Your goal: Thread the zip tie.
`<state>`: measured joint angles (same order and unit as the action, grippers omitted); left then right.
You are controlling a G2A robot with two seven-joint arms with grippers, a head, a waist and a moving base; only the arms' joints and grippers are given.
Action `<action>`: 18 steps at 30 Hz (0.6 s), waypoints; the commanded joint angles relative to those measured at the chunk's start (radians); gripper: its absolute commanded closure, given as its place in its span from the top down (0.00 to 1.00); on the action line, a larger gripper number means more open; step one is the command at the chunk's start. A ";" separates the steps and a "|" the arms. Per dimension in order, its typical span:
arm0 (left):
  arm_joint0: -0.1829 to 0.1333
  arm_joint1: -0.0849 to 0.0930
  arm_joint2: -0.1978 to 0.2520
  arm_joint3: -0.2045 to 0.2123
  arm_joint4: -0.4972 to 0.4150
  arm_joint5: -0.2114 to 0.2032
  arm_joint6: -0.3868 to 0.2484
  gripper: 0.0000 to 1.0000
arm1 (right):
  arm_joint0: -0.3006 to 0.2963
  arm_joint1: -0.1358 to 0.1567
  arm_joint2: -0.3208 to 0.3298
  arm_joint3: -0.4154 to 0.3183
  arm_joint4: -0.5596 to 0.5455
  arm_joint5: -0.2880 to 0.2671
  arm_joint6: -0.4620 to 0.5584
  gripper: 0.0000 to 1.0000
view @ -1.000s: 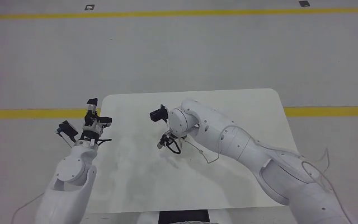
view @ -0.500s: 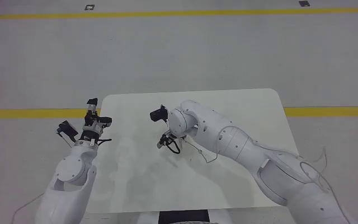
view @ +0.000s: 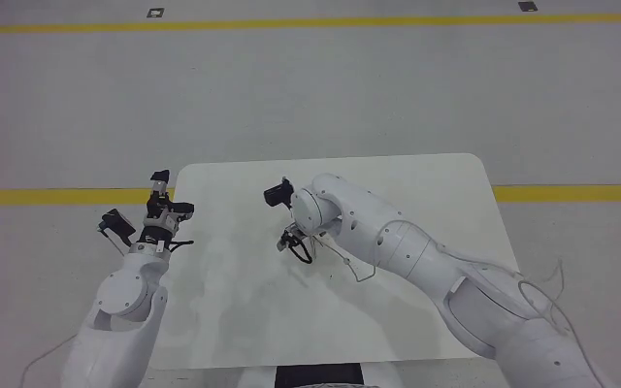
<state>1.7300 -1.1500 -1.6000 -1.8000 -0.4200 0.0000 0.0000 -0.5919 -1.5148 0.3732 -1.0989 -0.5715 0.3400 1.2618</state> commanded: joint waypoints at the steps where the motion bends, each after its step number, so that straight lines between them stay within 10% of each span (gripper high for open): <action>1: 0.000 0.000 0.000 0.000 0.000 0.000 0.000 1.00 | -0.004 -0.001 0.009 0.002 -0.013 0.000 0.007 0.42; 18: 0.000 0.000 0.000 0.000 0.000 0.000 0.000 1.00 | -0.048 -0.026 0.056 0.033 -0.102 0.000 0.041 0.25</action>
<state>1.7300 -1.1500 -1.6000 -1.8000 -0.4200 0.0000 0.0000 -0.6386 -1.5382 0.4281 -1.0704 -0.6732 0.3400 1.3051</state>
